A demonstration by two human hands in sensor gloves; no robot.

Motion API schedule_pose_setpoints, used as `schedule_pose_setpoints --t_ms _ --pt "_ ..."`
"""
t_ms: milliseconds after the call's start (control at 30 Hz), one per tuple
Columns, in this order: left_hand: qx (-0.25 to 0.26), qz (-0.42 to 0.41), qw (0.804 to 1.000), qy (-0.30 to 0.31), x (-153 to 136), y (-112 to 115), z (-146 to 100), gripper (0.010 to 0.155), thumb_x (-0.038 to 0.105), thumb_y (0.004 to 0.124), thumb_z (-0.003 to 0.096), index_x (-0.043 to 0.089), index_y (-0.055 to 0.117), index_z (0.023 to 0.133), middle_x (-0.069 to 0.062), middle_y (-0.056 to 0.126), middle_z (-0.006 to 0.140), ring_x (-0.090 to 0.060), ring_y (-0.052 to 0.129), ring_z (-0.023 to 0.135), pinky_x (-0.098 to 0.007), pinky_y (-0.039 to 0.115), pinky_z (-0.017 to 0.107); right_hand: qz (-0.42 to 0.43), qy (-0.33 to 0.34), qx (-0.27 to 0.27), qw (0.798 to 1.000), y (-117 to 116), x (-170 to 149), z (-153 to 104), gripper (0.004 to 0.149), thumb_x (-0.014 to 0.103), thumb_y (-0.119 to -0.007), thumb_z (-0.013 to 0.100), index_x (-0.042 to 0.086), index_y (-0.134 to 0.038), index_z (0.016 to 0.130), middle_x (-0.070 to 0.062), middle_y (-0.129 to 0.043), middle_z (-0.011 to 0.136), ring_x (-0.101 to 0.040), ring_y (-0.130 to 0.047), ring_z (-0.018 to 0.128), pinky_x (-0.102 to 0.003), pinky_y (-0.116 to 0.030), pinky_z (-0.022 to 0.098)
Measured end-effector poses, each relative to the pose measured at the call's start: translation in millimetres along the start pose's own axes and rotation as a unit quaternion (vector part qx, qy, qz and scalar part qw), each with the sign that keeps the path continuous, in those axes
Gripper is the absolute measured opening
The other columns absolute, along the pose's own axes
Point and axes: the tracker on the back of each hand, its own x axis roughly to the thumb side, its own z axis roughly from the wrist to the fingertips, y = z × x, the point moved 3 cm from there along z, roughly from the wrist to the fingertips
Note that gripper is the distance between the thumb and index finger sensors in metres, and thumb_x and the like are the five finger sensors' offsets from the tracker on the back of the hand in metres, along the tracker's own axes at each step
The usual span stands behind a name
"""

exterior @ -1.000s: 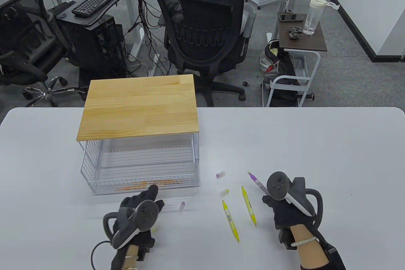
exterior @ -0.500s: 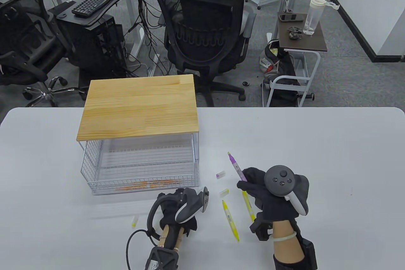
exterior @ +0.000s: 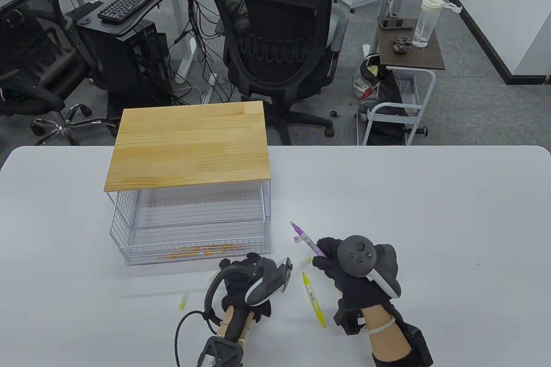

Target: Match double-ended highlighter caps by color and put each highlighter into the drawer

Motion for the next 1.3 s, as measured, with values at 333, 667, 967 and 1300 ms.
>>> schedule_pose_setpoints --t_ms 333,667,967,1300 --pt "0.148 -0.264 0.953 -0.001 -89.0 -41.0 -45.1 0.047 0.032 0.063 0.0567 0.018 0.075 0.100 -0.007 0.090 0.088 -0.028 0.096 0.071 -0.060 0.065 0.067 0.008 0.067 -0.018 0.998 -8.7 18.5 -10.8 0.047 0.034 -0.082 0.056 0.018 -0.072 0.100 -0.008 -0.085 0.087 -0.038 -0.085 0.074 -0.066 -0.056 0.069" --pt "0.216 -0.327 0.919 -0.026 -128.5 -36.7 -67.8 0.046 0.036 0.068 0.0546 0.015 0.081 0.094 -0.005 0.096 0.080 -0.025 0.101 0.064 -0.056 0.070 0.064 0.024 0.102 -0.027 0.994 -21.9 32.0 -16.6 0.047 0.031 -0.080 0.058 0.021 -0.069 0.103 -0.008 -0.079 0.094 -0.040 -0.080 0.081 -0.069 -0.052 0.071" --pt "0.212 -0.362 0.908 -0.017 -130.9 -31.3 -64.3 0.045 0.034 0.067 0.0551 0.012 0.082 0.092 -0.006 0.099 0.078 -0.025 0.103 0.061 -0.055 0.071 0.062 0.024 0.126 -0.029 0.991 -26.8 42.5 -22.6 0.046 0.032 -0.078 0.059 0.022 -0.068 0.103 -0.008 -0.078 0.096 -0.040 -0.079 0.083 -0.069 -0.051 0.071" --pt "0.207 -0.378 0.902 -0.009 -129.7 -28.9 -62.3 0.045 0.033 0.067 0.0552 0.012 0.083 0.092 -0.006 0.099 0.078 -0.025 0.103 0.061 -0.055 0.071 0.062 0.020 0.122 -0.031 0.992 -30.1 41.7 -21.3 0.046 0.033 -0.079 0.059 0.021 -0.069 0.102 -0.007 -0.079 0.093 -0.039 -0.080 0.081 -0.068 -0.052 0.071"
